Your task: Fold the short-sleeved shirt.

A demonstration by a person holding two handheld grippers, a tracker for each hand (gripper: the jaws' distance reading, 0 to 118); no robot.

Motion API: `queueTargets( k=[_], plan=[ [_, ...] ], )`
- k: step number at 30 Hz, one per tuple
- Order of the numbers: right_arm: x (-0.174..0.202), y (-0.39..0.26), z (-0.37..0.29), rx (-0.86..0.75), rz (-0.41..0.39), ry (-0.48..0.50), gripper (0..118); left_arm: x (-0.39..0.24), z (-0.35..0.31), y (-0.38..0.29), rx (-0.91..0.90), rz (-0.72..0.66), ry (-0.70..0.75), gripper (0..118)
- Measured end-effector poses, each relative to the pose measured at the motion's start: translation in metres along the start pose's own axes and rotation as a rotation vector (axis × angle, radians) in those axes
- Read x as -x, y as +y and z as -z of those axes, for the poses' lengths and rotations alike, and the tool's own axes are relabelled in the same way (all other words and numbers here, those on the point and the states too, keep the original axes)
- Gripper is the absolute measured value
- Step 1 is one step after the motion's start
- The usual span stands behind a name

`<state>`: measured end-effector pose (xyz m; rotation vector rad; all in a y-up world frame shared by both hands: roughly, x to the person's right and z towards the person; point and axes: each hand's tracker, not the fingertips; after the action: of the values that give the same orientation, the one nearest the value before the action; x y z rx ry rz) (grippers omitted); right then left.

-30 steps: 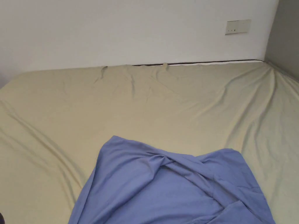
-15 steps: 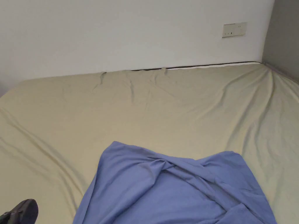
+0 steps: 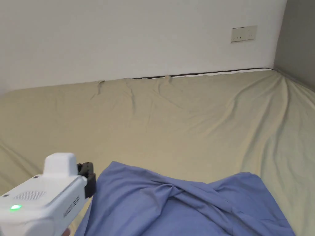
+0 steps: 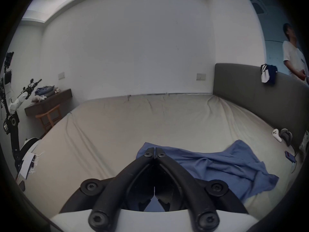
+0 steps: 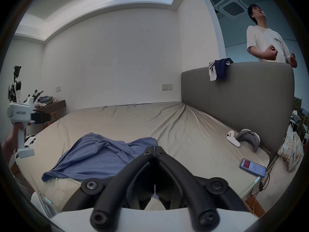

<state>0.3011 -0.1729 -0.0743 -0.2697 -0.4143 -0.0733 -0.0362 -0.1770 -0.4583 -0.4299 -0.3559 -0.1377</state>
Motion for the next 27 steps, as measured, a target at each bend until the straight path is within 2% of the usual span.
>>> queueTargets(
  k=[2, 4, 5, 7, 8, 9, 15, 19, 20, 21, 22, 23, 24, 25, 26, 27],
  plan=[
    [0.003, -0.002, 0.011, 0.015, -0.007, -0.007, 0, 0.003, 0.046, 0.001, 0.035, -0.021, -0.013, 0],
    [0.005, -0.004, 0.021, 0.031, -0.015, -0.011, 0, 0.008, 0.085, -0.001, 0.076, -0.107, -0.082, 0],
    [0.006, -0.005, 0.026, 0.039, -0.015, -0.011, 0, 0.012, 0.106, -0.003, 0.1, -0.121, -0.089, 27],
    [0.007, -0.009, 0.036, 0.06, -0.013, -0.011, 0, 0.011, 0.146, -0.006, 0.171, -0.106, -0.043, 103],
    [0.008, -0.01, 0.039, 0.067, -0.016, -0.013, 0, 0.009, 0.163, -0.008, 0.21, -0.076, -0.036, 114],
    [0.008, -0.011, 0.044, 0.076, -0.019, -0.013, 0, 0.009, 0.177, -0.016, 0.201, -0.053, -0.035, 110],
    [0.012, -0.016, 0.06, 0.124, -0.042, -0.024, 0, 0.005, 0.26, -0.025, 0.296, 0.055, 0.065, 111],
    [0.01, -0.02, 0.063, 0.155, -0.054, -0.051, 0, 0.008, 0.296, -0.038, 0.358, 0.059, 0.055, 110],
    [0.009, -0.021, 0.065, 0.163, -0.057, -0.059, 0, 0.007, 0.304, -0.043, 0.374, 0.06, 0.046, 101],
    [0.008, -0.022, 0.066, 0.17, -0.059, -0.063, 0, 0.008, 0.303, -0.046, 0.415, 0.061, 0.032, 86],
    [0.006, -0.024, 0.066, 0.174, -0.061, -0.069, 0, 0.008, 0.303, -0.05, 0.466, 0.026, -0.005, 83],
    [0.006, -0.024, 0.067, 0.179, -0.062, -0.073, 0, 0.009, 0.297, -0.051, 0.426, -0.064, -0.063, 68],
    [0.005, -0.025, 0.069, 0.182, -0.061, -0.074, 0, 0.01, 0.29, -0.048, 0.369, -0.076, 0.001, 54],
    [0.006, -0.025, 0.071, 0.187, -0.06, -0.074, 0, 0.011, 0.285, -0.048, 0.39, -0.042, -0.016, 47],
    [0.007, -0.026, 0.073, 0.189, -0.059, -0.07, 0, 0.009, 0.279, -0.049, 0.366, -0.015, -0.018, 47],
    [0.008, -0.026, 0.076, 0.19, -0.06, -0.064, 0, 0.007, 0.274, -0.052, 0.333, 0.022, -0.035, 17]
  ],
)
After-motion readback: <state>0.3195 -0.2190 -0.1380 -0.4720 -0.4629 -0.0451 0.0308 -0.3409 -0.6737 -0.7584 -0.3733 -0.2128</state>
